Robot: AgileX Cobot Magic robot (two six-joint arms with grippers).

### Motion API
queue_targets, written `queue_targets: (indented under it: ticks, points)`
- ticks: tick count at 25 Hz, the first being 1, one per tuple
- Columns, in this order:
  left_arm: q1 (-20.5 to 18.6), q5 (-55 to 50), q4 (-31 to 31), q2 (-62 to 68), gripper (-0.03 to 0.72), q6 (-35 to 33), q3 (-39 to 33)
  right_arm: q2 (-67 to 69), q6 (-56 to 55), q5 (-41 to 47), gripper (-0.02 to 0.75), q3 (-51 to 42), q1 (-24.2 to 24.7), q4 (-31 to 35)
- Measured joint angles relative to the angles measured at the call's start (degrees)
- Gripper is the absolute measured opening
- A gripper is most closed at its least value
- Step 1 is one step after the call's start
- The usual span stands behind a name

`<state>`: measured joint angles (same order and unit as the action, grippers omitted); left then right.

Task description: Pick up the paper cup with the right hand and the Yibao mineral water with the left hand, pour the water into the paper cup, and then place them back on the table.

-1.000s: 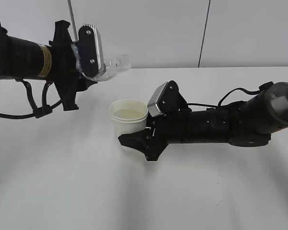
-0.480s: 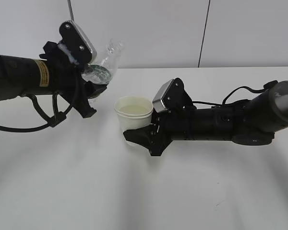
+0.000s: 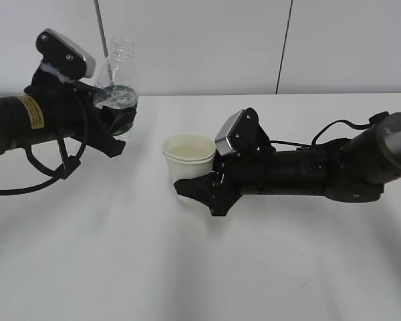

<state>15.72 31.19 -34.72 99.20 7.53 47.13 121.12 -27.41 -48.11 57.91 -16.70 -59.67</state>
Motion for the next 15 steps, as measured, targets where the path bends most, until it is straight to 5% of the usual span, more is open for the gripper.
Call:
queue_targets:
  ticks: [15]
  points:
    - [-3.61, 13.69, 6.27, 2.72, 0.343, 0.05, -9.09, 0.00, 0.41, -5.31, 0.521, -3.34, 8.14, 1.46]
